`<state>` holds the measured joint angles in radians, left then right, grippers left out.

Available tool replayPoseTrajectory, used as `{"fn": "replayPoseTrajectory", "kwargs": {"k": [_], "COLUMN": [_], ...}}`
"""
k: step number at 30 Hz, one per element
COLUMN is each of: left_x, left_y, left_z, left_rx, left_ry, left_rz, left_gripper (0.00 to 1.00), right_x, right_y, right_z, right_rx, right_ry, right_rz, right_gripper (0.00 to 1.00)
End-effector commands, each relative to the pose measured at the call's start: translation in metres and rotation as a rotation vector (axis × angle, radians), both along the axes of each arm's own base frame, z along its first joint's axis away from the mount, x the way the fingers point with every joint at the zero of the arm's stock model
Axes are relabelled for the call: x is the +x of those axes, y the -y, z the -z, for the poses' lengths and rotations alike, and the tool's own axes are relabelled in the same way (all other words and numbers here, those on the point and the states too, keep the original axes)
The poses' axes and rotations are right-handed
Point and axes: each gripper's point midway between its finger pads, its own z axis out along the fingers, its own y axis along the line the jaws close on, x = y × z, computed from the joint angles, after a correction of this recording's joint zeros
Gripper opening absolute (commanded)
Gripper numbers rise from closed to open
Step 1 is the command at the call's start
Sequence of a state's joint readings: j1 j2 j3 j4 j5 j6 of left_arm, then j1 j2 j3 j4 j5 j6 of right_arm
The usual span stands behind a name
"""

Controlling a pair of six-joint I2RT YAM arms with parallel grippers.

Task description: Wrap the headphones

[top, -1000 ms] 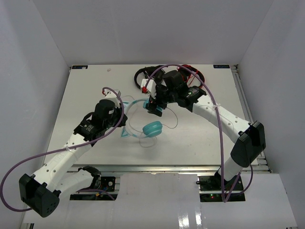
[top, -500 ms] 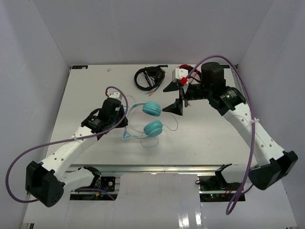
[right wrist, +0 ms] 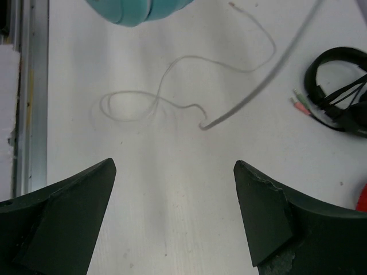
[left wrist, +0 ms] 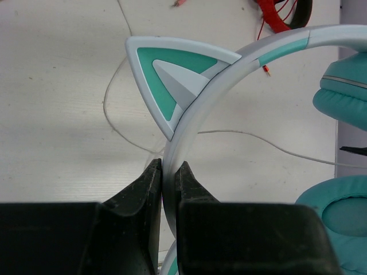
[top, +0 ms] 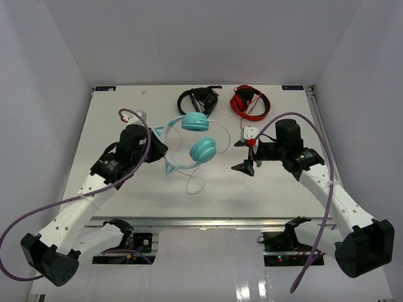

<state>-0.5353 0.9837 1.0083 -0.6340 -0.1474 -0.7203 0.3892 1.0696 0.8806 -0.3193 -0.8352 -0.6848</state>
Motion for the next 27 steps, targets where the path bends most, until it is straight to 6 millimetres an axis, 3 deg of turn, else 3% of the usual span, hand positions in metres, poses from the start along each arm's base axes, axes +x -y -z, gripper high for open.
{"fn": "replayPoseTrajectory", "kwargs": {"k": [1, 7, 13, 18, 22, 27], "left_x": [0.000, 0.000, 0.002, 0.004, 0.009, 0.017], "left_y": [0.003, 0.014, 0.024, 0.032, 0.044, 0.057], "left_z": [-0.047, -0.067, -0.109, -0.152, -0.180, -0.216], "left_rx": [-0.144, -0.224, -0.316, -0.428, -0.495, -0.552], "left_ry": [0.082, 0.107, 0.162, 0.228, 0.244, 0.272], "left_rz": [-0.036, -0.009, 0.011, 0.025, 0.058, 0.091], "left_gripper": [0.00, 0.00, 0.00, 0.00, 0.00, 0.00], "right_x": [0.020, 0.031, 0.022, 0.028, 0.029, 0.044], "right_y": [-0.014, -0.034, -0.052, -0.057, -0.068, -0.092], "right_z": [-0.056, -0.058, -0.064, -0.054, -0.072, -0.071], "right_rx": [0.164, 0.302, 0.416, 0.435, 0.521, 0.550], "right_ry": [0.129, 0.015, -0.174, -0.211, -0.238, -0.316], "right_rz": [-0.003, -0.028, -0.113, -0.111, -0.166, -0.159], "right_gripper": [0.90, 0.90, 0.90, 0.90, 0.90, 0.91]}}
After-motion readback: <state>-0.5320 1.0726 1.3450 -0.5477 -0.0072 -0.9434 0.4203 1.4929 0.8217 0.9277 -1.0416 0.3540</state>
